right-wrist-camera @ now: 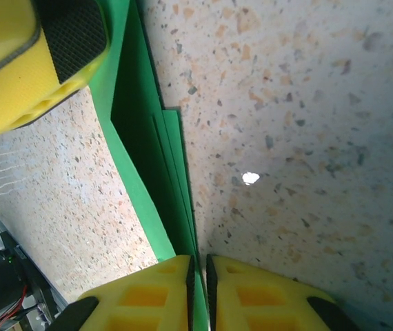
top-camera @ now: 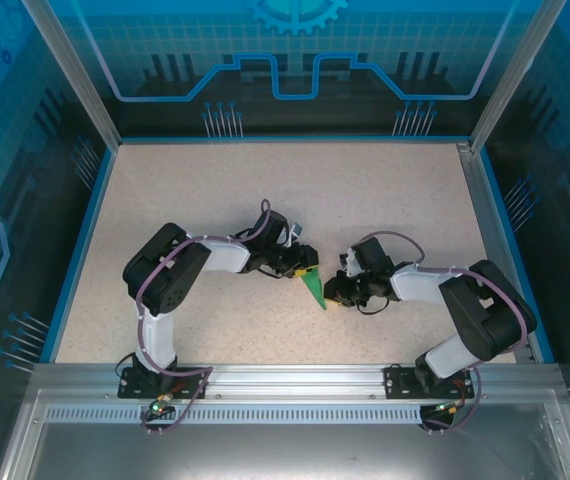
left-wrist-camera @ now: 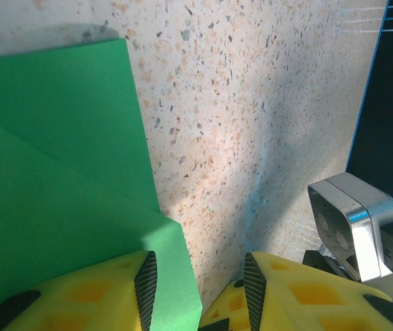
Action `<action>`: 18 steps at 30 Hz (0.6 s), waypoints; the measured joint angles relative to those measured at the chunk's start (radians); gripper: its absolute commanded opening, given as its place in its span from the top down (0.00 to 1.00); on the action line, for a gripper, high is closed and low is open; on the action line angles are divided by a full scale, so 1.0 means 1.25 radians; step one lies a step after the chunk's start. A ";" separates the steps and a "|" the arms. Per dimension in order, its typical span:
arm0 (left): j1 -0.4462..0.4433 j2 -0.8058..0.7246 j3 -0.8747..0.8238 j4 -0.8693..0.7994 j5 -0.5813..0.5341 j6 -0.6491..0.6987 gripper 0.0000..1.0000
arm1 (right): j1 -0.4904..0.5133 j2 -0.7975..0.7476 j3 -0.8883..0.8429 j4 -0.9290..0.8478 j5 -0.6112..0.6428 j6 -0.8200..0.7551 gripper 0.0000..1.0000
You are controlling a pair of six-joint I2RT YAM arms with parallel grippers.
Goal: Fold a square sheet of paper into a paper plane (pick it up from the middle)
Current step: Fold the wing for the fifth time at the center of the table.
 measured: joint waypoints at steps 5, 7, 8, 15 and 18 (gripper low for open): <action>0.000 0.001 0.002 -0.005 0.000 0.000 0.58 | 0.003 -0.004 0.008 -0.020 0.006 -0.012 0.80; 0.000 0.001 0.002 -0.005 0.000 0.000 0.58 | 0.005 -0.022 0.008 -0.042 0.019 -0.015 0.78; 0.000 0.001 0.002 -0.005 0.000 0.001 0.58 | 0.006 -0.035 0.008 -0.054 0.025 -0.018 0.76; 0.000 0.001 0.002 -0.006 0.001 0.009 0.58 | 0.007 -0.077 0.027 -0.071 0.042 -0.025 0.67; 0.000 0.001 0.002 -0.006 0.001 0.012 0.58 | 0.007 -0.077 0.031 -0.069 0.042 -0.027 0.60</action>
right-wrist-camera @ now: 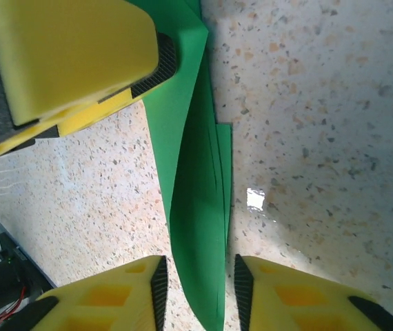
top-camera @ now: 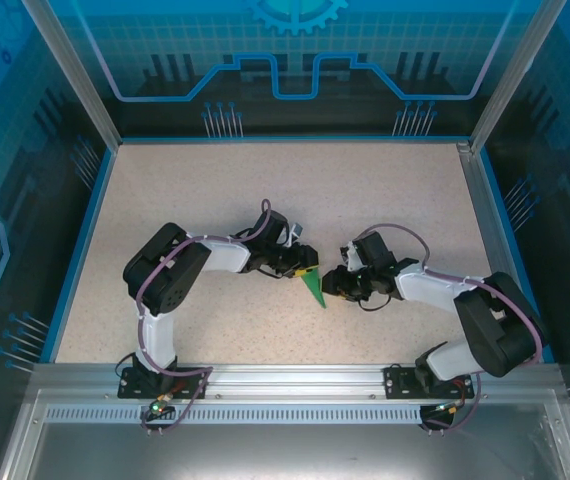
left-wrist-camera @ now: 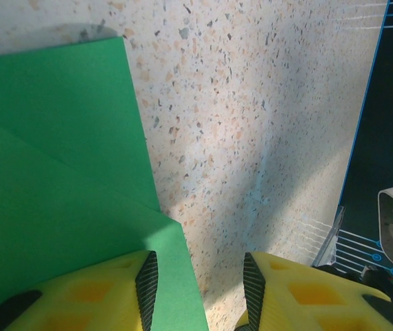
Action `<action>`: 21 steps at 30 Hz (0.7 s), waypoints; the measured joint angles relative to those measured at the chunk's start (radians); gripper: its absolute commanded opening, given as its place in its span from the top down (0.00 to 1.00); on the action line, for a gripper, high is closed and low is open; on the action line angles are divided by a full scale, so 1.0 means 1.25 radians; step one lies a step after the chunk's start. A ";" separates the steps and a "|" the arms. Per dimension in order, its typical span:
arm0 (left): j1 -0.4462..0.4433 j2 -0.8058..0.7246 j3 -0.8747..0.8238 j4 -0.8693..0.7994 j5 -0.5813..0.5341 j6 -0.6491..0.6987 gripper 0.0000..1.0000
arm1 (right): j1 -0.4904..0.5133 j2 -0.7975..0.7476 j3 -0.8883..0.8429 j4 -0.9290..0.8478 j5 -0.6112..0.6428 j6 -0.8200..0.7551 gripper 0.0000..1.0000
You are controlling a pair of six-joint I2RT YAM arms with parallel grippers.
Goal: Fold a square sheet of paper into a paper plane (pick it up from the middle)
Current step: Fold the wing for the fifth time at the center of the table.
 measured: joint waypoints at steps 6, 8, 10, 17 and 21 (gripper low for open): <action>0.000 0.000 0.001 -0.002 0.000 0.001 0.58 | 0.005 0.001 0.001 0.000 -0.001 -0.004 0.56; 0.000 0.001 0.001 -0.002 0.000 0.001 0.58 | 0.008 0.006 0.003 0.000 -0.001 -0.004 0.55; 0.000 0.002 0.002 -0.002 0.003 0.002 0.58 | 0.012 0.015 0.009 0.000 -0.002 -0.006 0.54; 0.000 0.003 0.003 -0.002 0.005 0.003 0.58 | 0.020 0.053 0.043 -0.001 -0.003 -0.010 0.54; 0.000 0.003 0.005 -0.005 0.005 0.003 0.58 | 0.021 0.076 0.063 -0.003 -0.002 -0.018 0.55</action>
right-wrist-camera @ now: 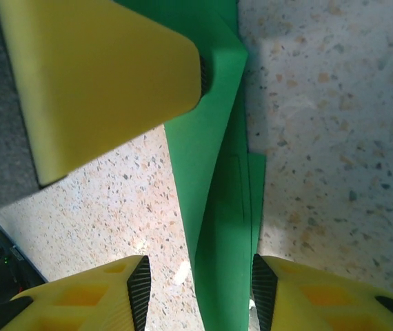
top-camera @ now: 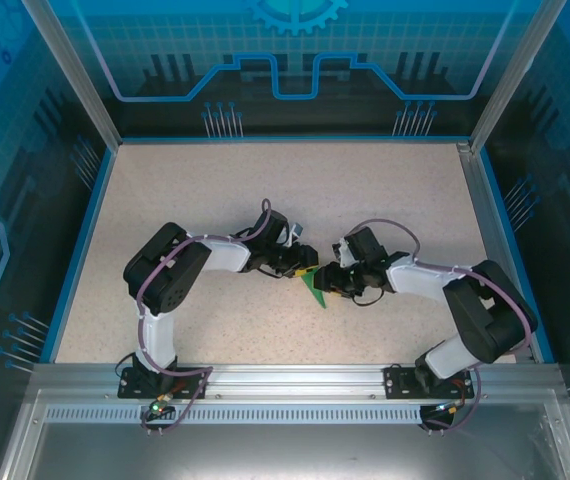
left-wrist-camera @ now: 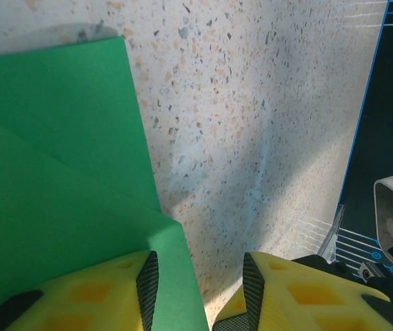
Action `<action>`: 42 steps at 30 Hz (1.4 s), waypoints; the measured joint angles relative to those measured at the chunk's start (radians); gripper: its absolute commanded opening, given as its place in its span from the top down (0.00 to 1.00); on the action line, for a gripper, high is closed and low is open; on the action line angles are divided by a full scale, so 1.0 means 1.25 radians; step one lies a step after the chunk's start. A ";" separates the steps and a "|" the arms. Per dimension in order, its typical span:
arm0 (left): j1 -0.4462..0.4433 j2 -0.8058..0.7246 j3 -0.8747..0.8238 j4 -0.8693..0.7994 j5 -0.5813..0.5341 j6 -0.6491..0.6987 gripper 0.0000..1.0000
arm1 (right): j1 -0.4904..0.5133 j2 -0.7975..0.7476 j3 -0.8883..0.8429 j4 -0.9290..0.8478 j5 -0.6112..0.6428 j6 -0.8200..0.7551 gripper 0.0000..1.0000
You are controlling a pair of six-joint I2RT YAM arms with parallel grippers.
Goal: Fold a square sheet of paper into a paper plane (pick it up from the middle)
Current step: Fold the wing for the fifth time at the center of the table.
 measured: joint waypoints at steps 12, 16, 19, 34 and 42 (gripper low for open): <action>0.000 0.000 0.001 -0.003 0.000 0.000 0.58 | 0.017 0.043 0.010 -0.020 0.013 -0.025 0.68; 0.000 0.000 0.001 -0.003 0.000 0.000 0.58 | 0.019 0.055 0.022 -0.042 0.026 -0.034 0.73; 0.000 0.000 0.001 -0.003 0.000 0.001 0.58 | 0.019 0.058 0.026 -0.048 0.029 -0.036 0.74; 0.000 0.000 0.001 -0.003 0.000 0.003 0.58 | 0.050 0.004 0.025 -0.093 0.044 -0.036 0.70; 0.000 0.001 0.002 -0.003 0.003 0.005 0.58 | 0.050 0.002 0.026 -0.103 0.045 -0.035 0.66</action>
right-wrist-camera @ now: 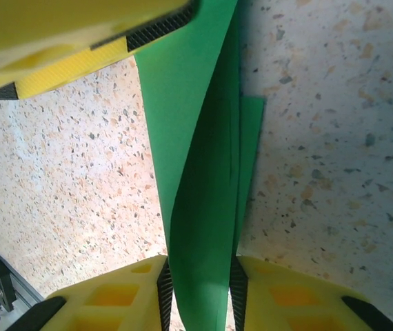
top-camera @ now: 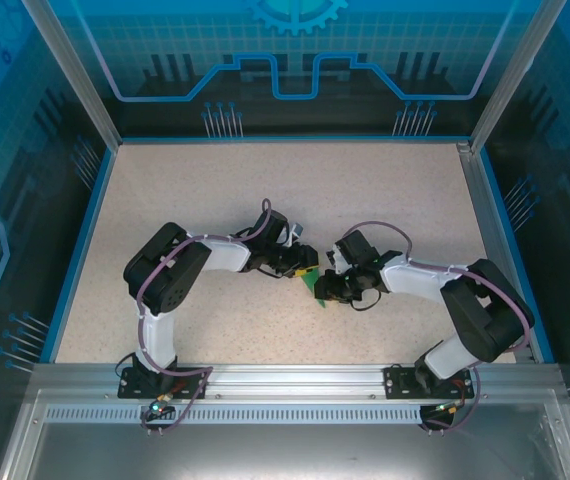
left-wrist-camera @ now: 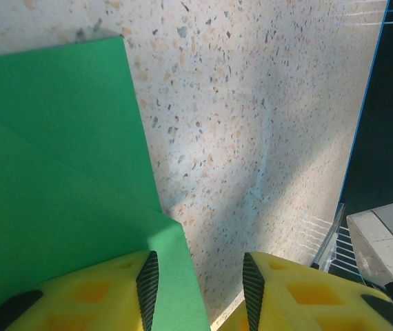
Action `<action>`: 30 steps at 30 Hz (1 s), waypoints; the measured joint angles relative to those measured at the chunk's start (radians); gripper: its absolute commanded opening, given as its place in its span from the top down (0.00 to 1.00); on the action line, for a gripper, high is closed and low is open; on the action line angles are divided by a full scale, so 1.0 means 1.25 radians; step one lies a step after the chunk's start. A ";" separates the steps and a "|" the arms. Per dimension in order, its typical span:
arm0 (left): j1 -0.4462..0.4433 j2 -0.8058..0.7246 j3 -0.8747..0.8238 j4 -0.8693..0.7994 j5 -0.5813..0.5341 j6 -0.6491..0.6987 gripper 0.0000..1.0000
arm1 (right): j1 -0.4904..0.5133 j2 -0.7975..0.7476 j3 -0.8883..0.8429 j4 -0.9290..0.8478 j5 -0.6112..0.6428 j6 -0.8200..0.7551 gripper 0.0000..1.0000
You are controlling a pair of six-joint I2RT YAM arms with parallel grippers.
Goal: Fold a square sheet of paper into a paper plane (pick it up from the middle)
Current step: Fold the wing for the fifth time at the center of the table.
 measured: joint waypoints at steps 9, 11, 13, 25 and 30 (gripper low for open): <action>0.000 0.001 0.000 0.000 0.002 0.001 0.58 | 0.000 -0.030 0.003 -0.013 0.025 0.003 0.68; 0.000 0.001 0.001 -0.002 0.002 0.001 0.58 | 0.000 -0.029 0.005 -0.011 0.022 0.005 0.72; 0.000 0.002 0.004 -0.006 0.002 0.001 0.58 | 0.000 -0.027 0.008 -0.004 0.017 0.005 0.75; 0.000 0.002 0.006 -0.009 0.003 0.002 0.58 | 0.000 0.017 0.014 0.020 -0.005 0.009 0.92; 0.000 0.004 0.010 -0.015 0.005 0.002 0.58 | 0.000 0.018 -0.003 0.044 -0.005 0.013 0.93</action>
